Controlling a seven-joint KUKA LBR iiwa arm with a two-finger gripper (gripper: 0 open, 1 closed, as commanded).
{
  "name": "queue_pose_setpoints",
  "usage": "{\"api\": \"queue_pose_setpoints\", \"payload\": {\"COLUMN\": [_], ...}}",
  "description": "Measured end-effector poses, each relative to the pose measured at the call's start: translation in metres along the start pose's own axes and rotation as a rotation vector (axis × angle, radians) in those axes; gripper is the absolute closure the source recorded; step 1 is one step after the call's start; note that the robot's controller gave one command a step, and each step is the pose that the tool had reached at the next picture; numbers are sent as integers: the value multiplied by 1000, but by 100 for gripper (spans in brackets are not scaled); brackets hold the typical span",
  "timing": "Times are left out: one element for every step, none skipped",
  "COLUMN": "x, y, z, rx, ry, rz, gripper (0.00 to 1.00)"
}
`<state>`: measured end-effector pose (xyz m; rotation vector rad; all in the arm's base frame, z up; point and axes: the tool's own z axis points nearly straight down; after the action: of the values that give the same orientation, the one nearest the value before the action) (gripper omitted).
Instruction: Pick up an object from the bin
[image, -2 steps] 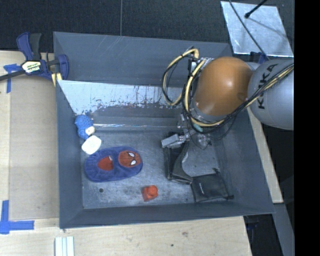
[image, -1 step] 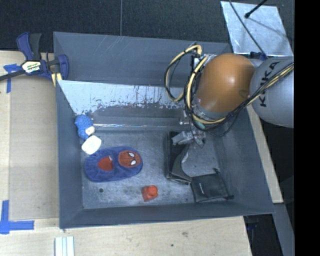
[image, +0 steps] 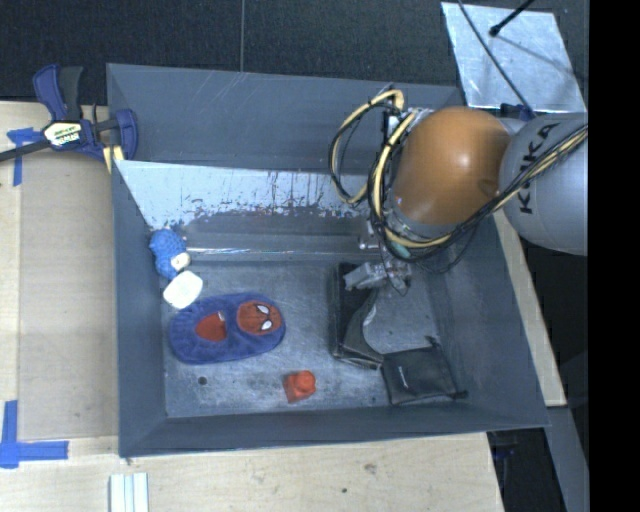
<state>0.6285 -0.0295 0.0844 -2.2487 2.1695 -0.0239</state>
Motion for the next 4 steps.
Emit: {"api": "queue_pose_setpoints", "payload": {"x": [-12,-75,10,3], "y": [12,15,37,37], "z": [-116,-74,-103,-44], "rx": [-13,-24,-19,-27], "ry": [0,0,1,-2], "rz": [-13,234,-70,-5], "gripper": [100,100,100,100]}}
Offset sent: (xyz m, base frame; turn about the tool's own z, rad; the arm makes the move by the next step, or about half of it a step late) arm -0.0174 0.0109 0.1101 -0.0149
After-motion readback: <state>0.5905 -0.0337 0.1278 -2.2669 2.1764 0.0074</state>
